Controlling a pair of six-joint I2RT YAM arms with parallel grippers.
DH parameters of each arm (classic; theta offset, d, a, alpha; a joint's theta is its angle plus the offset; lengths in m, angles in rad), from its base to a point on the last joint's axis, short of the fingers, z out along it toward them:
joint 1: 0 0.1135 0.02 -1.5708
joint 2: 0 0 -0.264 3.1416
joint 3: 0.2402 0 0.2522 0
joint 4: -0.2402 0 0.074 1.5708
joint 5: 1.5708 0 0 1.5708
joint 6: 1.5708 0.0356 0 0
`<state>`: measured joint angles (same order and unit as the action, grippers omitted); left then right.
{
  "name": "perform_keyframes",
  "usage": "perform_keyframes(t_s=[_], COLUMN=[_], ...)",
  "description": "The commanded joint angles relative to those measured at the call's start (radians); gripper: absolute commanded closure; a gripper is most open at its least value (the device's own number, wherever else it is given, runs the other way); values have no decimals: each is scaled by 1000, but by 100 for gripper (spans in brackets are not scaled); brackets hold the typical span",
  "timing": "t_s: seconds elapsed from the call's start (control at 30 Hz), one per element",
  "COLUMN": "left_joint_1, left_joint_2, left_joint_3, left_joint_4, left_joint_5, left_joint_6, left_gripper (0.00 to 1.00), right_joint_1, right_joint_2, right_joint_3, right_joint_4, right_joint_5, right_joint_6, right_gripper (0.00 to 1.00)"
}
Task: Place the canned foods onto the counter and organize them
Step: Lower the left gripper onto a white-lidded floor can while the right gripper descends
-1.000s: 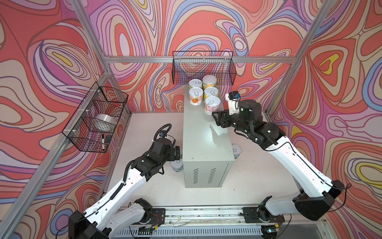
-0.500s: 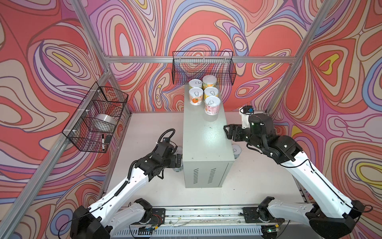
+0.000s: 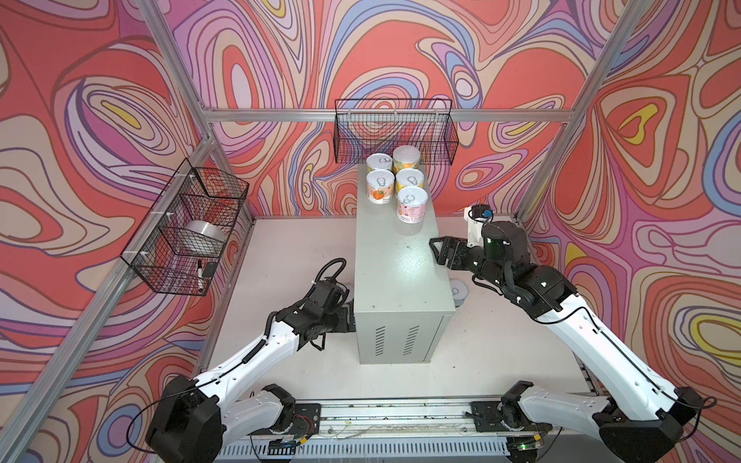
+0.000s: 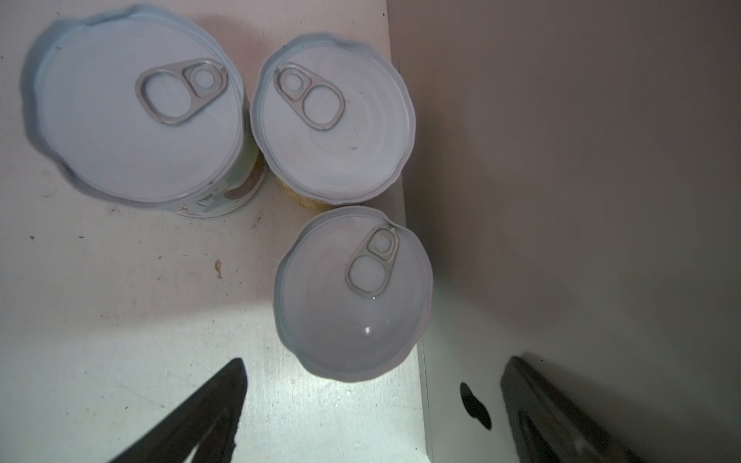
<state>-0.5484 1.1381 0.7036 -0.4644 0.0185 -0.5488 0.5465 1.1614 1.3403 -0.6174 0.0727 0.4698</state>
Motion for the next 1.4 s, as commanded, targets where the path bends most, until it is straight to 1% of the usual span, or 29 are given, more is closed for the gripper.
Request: perform_keyframes(t_s=[0.0,0.1,0.2,0.27,0.33,0.4,0.43,0.5,0.53,0.6,0.67,0.73,0.77,0.87,1.0,1.03,1.13,1.37], left_joint_1=[5,5,5,5,5,5,5,5,5,5,5,5,5,5,5,5,5,5], left_joint_2=[31,61,78,85,89,94,96,100,104,110,114,117,118,131,160,168,188,213], left_joint_3=[-12,-3,-1,0,1,-2,-4,-8,-10,-14,-21,-29,-37,-45,-55,-61,-75,-107], left_joint_4=[56,65,76,78,78,82,87,94,99,105,124,146,160,187,192,232,258,291], left_joint_5=[-7,-8,-13,-21,-26,-32,-33,-38,-38,-40,-42,-47,-52,-70,-95,-102,-119,-162], left_joint_6=[-22,-18,-20,-21,-21,-21,-21,-23,-23,-26,-25,-26,-26,-29,-33,-38,-51,-59], left_gripper=[2,3,3,4,4,4,4,4,4,5,5,5,6,7,8,10,11,11], right_joint_1=[-9,-10,-9,-11,-17,-40,-65,-140,-192,-291,-396,-460,-473,-476,-476,-477,-477,-476], right_joint_2=[-1,-1,-25,-49,-49,-45,-52,-68,-79,-97,-113,-117,-116,-92,-76,-75,-74,-77], right_joint_3=[10,85,156,187,222,234,222,176,146,84,7,-61,-90,-148,-185,-190,-200,-217], right_joint_4=[-121,-146,-170,-185,-237,-292,-300,-298,-287,-257,-203,-148,-123,-79,-46,-44,-35,-20], right_joint_5=[-37,-40,34,110,207,297,314,286,245,135,-7,-113,-149,-192,-201,-200,-196,-198], right_joint_6=[-16,-24,-35,-39,-50,-54,-61,-58,-55,-33,-9,16,28,45,45,44,44,43], right_gripper=[14,14,14,14,14,14,13,13,13,13,13,14,14,15,16,16,16,17])
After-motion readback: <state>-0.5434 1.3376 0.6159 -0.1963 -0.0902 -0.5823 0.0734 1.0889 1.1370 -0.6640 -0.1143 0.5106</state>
